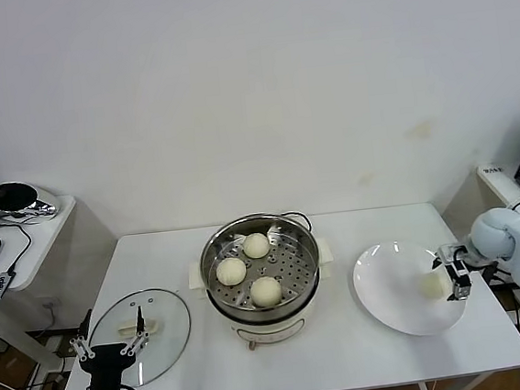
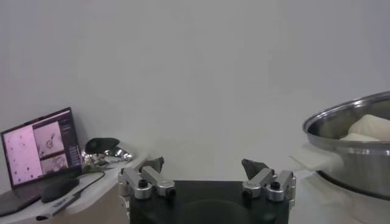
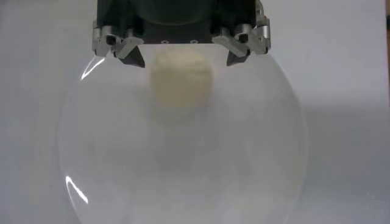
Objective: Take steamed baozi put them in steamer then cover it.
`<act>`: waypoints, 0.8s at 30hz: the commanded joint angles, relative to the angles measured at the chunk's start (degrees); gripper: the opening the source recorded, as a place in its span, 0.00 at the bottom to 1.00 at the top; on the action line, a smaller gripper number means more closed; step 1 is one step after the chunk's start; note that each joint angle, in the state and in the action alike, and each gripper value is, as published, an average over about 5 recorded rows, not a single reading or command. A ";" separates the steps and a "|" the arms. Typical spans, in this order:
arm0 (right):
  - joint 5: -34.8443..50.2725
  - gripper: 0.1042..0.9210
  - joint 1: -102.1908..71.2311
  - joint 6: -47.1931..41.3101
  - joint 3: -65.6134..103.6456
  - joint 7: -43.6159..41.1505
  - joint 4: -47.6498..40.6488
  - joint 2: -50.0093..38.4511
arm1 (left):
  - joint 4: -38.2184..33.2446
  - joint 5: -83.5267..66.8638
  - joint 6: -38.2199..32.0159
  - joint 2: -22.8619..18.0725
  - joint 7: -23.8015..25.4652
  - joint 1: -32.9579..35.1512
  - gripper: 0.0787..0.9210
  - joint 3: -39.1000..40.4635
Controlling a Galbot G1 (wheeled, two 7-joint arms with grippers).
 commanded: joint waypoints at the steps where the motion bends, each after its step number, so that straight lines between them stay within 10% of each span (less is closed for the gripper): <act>1: -1.43 0.88 -1.66 0.00 1.63 0.40 -2.73 2.45 | 0.13 -0.01 0.01 -0.04 -0.02 -0.01 0.88 0.06; 24: 9.16 0.63 16.51 -5.09 -14.18 -3.01 6.01 -4.96 | 0.22 -0.14 0.22 0.53 0.05 -0.68 0.88 0.16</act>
